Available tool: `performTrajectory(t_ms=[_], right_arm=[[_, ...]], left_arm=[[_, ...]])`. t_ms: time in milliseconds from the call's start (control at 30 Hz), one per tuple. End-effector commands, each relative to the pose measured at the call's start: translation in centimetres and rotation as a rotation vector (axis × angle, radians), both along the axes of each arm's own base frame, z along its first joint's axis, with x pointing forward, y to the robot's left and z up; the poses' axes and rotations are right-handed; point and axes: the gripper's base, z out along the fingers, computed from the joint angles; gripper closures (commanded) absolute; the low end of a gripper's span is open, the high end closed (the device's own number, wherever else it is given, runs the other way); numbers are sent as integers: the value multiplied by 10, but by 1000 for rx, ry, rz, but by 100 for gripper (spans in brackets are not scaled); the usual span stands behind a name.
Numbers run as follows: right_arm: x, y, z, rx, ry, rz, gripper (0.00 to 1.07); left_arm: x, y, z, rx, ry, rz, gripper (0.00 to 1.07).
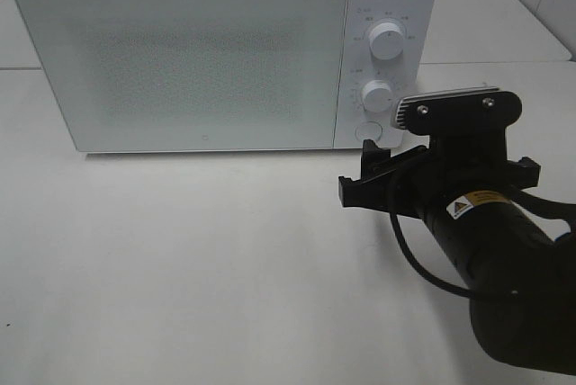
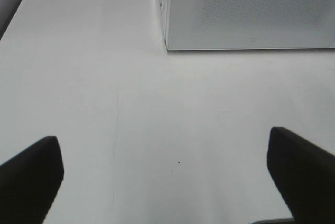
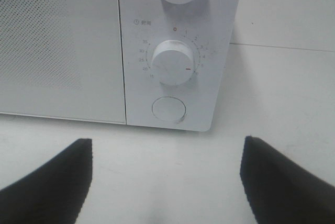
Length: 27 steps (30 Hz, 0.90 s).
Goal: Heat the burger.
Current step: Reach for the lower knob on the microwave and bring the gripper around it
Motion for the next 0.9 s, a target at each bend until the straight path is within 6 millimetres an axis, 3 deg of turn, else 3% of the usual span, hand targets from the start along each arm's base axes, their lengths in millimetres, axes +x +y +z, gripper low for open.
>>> performTrajectory(t_ms=[33,500,900], right_arm=[[5,6,0,0,-24,10,31],[56,6,4,2,-101,-4,31],[93,13,-11,11,-95,-41,31]], left_arm=[[-4,0,-1,-6,-26,-1,9],[-4,0,-1,-6,-26,-1,9],[-4,0,-1,-6,-26,-1,9]])
